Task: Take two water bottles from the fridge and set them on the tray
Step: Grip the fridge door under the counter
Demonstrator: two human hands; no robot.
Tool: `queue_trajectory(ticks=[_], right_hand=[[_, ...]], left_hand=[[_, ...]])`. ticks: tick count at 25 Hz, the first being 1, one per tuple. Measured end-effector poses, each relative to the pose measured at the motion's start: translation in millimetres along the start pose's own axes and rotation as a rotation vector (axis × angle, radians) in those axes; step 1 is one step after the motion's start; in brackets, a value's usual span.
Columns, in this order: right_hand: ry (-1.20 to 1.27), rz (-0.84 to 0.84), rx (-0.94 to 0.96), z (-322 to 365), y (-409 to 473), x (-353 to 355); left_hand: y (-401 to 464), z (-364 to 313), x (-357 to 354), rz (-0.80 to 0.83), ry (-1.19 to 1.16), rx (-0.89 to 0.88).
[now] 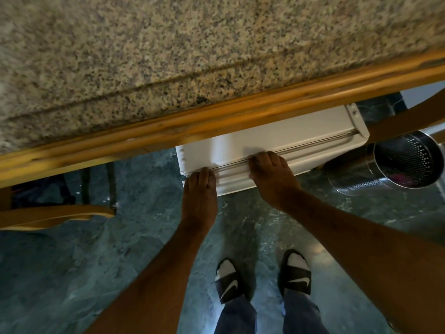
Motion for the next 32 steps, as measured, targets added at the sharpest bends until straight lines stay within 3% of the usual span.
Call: queue_trajectory(ticks=[18,26,32], right_hand=[[0.100,-0.018,0.113,-8.2,-72.7,-23.3],[0.256,-0.078,0.015,-25.5,-142.8,-41.2],[0.315,-0.223,-0.065,-46.8,-198.2,-49.8]], left_hand=[[-87.7,-37.0,-34.7,0.029,-0.120,0.013],[-157.0,-94.6,-48.8,0.089,-0.222,-0.191],[-130.3,-101.2,-46.3,0.092,-0.311,-0.206]])
Point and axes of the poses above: each hand's wrist, its own y-axis towards the middle knuckle, its own x-axis out of the back of the hand, z = x × y, the point moved 6 cm from there along y, towards the middle knuckle, and after that the axes turned 2 degrees about z, right-handed, at the moved point
